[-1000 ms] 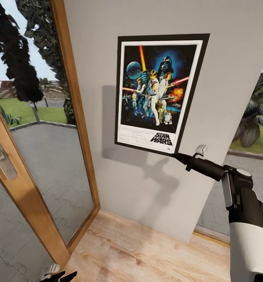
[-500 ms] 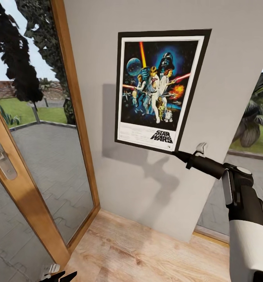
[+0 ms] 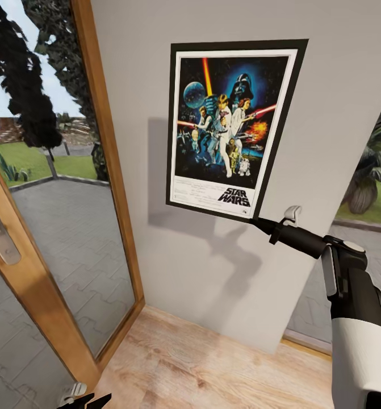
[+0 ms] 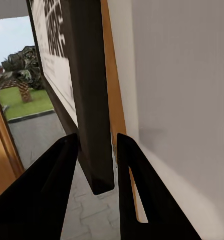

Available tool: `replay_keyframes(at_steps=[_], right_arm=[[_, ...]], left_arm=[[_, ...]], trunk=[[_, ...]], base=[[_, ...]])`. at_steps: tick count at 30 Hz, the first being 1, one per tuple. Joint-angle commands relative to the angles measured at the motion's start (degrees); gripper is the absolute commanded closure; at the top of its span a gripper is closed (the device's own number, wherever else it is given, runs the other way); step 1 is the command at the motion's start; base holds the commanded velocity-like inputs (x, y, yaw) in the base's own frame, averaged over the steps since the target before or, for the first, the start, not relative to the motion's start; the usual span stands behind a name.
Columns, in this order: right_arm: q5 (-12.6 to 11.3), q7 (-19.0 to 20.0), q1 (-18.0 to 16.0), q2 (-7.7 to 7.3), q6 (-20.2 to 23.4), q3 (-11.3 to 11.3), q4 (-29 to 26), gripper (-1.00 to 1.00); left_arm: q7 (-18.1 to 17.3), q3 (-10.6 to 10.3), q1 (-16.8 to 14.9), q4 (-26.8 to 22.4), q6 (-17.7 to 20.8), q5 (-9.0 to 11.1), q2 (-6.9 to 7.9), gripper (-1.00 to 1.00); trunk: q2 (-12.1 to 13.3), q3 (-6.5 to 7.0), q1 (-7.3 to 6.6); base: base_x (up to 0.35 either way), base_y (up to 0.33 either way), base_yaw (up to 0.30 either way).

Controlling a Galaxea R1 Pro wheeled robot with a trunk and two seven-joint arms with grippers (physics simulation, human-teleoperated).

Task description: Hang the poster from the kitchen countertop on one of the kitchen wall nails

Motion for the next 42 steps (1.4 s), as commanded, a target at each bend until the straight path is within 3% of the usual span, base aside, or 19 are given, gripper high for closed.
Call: replay_keyframes(at_steps=[1,42], right_arm=[[-0.1,0.2,-0.1,0.00,0.5,-0.1,0.0,1.00],[-0.1,0.2,-0.1,0.01,0.5,-0.1,0.0,1.00]], left_arm=[[-0.2,0.1,-0.1,0.0,0.5,0.2,0.00,-1.00],[-0.2,0.1,-0.1,0.0,0.3,0.2,0.00,-1.00]], trunk=[[-0.1,-0.13,0.05],[-0.1,-0.13,0.05]], base=[[0.112,0.000,0.000],[0.051,0.000,0.000]])
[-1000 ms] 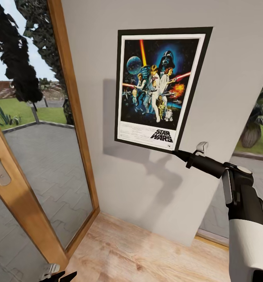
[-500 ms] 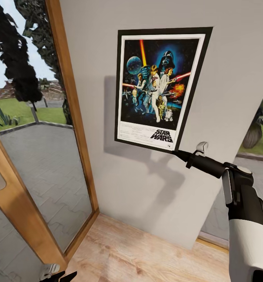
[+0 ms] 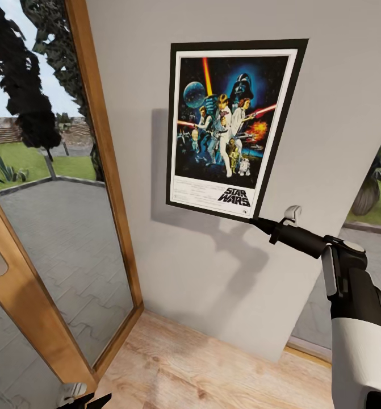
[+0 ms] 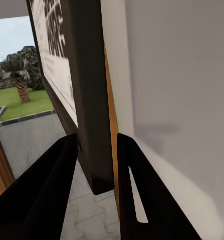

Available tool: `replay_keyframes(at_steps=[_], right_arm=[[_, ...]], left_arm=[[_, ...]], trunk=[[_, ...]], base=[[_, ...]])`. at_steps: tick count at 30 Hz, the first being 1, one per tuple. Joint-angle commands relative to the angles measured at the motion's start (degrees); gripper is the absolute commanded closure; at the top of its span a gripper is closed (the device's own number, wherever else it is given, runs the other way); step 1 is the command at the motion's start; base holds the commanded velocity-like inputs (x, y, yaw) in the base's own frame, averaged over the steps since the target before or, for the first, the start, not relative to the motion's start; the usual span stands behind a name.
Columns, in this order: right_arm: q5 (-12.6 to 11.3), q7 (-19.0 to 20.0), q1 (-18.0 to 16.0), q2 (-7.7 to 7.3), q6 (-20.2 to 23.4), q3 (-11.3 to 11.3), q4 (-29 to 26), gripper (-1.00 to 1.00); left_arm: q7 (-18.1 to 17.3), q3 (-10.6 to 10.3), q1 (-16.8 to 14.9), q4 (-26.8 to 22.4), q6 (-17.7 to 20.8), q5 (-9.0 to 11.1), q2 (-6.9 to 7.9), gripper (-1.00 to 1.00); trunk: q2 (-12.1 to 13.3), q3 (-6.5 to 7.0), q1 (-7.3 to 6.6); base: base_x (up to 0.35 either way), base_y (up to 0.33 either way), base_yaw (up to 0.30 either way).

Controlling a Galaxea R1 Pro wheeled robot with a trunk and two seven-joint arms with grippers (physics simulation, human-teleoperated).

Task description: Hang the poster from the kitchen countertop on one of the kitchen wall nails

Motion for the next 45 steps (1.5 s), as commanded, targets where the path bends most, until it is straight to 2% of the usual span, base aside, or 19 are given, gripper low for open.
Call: replay_keyframes(at_steps=[1,35,45], right_arm=[[-0.1,0.2,-0.1,0.00,0.5,-0.1,0.0,1.00],[-0.1,0.2,-0.1,0.08,0.6,-0.1,0.0,1.00],[-0.1,0.2,-0.1,0.09,0.6,-0.1,0.0,1.00]], left_arm=[[-0.3,0.1,0.0,0.0,0.5,0.2,0.00,-1.00],[-0.3,0.1,0.0,0.0,0.5,0.2,0.04,-1.00],[-0.3,0.1,0.0,0.0,0.5,0.2,0.05,-1.00]], trunk=[[-0.1,-0.13,0.04],[-0.1,-0.13,0.04],[-0.1,-0.13,0.04]], base=[[0.000,0.000,0.000],[0.000,0.000,0.000],[0.101,0.000,0.000]])
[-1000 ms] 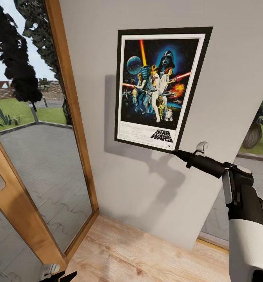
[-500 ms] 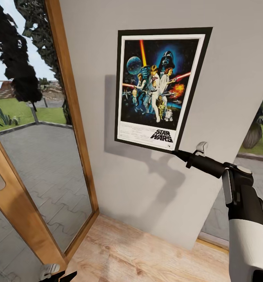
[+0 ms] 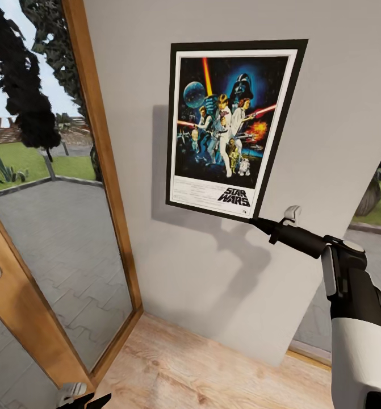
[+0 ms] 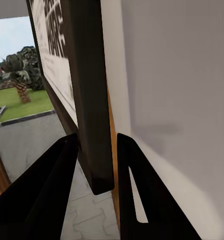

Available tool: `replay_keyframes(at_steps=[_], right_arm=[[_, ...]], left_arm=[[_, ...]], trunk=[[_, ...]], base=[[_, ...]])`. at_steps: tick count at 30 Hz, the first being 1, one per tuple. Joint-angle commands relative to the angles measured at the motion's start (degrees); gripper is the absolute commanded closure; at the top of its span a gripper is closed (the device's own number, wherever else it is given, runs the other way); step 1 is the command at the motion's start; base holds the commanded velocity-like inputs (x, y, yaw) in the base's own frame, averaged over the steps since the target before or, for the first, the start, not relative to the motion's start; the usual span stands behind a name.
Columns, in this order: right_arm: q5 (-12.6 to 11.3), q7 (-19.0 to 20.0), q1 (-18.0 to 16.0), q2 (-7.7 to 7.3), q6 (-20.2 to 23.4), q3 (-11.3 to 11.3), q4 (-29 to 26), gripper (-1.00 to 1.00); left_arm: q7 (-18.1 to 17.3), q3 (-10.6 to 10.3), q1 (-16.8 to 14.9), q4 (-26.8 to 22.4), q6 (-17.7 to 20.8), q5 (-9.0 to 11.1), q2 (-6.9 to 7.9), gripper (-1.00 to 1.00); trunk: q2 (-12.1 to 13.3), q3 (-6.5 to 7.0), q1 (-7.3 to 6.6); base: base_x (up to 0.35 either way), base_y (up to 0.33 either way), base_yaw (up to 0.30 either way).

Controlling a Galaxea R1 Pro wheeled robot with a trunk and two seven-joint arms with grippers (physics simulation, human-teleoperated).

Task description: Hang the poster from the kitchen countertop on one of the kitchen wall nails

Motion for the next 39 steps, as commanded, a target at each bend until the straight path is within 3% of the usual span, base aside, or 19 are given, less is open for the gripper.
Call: replay_keyframes(at_steps=[1,39], right_arm=[[-0.1,0.2,0.0,0.00,0.5,-0.1,0.0,1.00],[-0.1,0.2,-0.1,0.09,0.5,-0.1,0.0,1.00]], left_arm=[[-0.3,0.1,0.0,0.0,0.5,0.2,0.00,-1.00],[-0.3,0.1,0.0,-0.1,0.5,0.2,0.03,-1.00]], trunk=[[-0.1,-0.13,0.04],[-0.1,-0.13,0.04]], base=[[0.037,0.000,0.000],[0.064,0.000,0.000]])
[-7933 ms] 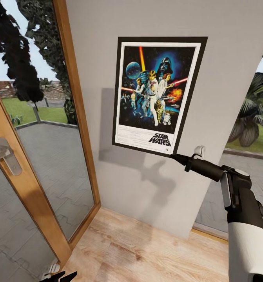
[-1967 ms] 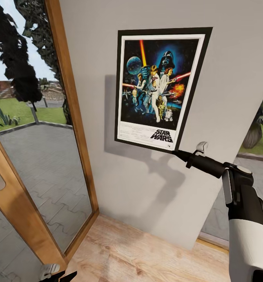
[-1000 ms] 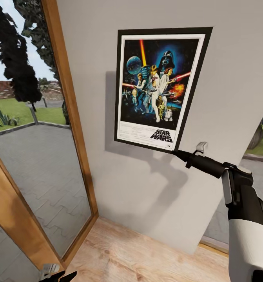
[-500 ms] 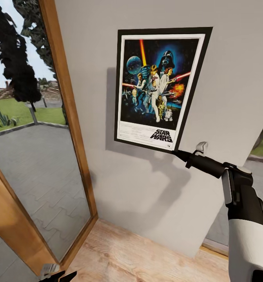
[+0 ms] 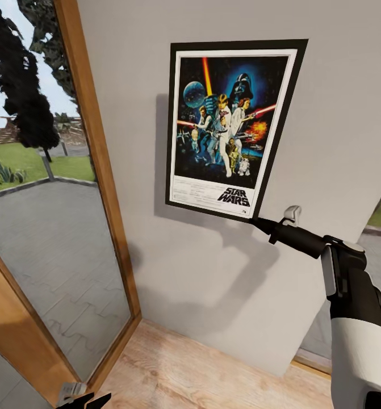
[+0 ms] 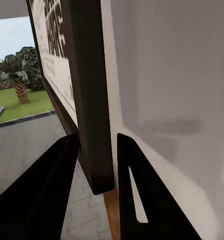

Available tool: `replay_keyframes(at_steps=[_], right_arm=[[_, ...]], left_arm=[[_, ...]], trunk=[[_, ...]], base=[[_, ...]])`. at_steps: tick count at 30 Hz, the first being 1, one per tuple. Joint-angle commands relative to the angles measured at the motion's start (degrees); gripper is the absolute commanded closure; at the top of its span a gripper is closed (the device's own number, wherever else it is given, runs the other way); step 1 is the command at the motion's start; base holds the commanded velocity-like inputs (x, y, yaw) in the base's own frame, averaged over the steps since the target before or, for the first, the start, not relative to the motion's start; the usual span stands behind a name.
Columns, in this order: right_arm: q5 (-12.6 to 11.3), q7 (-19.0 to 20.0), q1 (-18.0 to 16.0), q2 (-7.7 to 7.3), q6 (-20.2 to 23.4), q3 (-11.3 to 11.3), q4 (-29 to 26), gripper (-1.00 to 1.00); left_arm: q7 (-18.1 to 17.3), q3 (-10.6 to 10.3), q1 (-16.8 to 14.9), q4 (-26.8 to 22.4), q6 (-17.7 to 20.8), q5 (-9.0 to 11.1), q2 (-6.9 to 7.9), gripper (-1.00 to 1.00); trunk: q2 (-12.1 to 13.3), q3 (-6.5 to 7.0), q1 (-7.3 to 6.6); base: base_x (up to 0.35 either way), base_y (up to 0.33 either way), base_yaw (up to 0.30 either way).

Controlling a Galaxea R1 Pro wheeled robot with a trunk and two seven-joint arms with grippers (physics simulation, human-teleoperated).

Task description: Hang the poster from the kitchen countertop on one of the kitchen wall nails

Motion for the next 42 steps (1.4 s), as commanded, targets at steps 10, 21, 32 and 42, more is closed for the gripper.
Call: replay_keyframes(at_steps=[10,21,32,42], right_arm=[[-0.1,0.2,-0.1,0.00,0.5,-0.1,0.0,1.00],[-0.1,0.2,0.0,0.06,0.5,-0.1,0.0,1.00],[-0.1,0.2,-0.1,0.06,0.5,-0.1,0.0,1.00],[-0.1,0.2,0.0,0.09,0.5,-0.1,-0.1,1.00]], left_arm=[[-0.3,0.1,0.0,0.0,0.5,0.2,0.00,-1.00],[-0.3,0.0,0.0,0.0,0.5,0.2,0.00,-1.00],[-0.2,0.0,0.0,0.0,0.5,0.2,-0.01,-1.00],[-0.2,0.0,0.0,0.0,0.5,0.2,0.00,-1.00]], trunk=[[-0.1,-0.13,0.04],[-0.1,-0.13,0.04],[-0.1,-0.13,0.04],[-0.1,-0.13,0.04]], base=[[0.084,0.000,0.000],[0.053,0.000,0.000],[0.017,0.000,0.000],[0.027,0.000,0.000]])
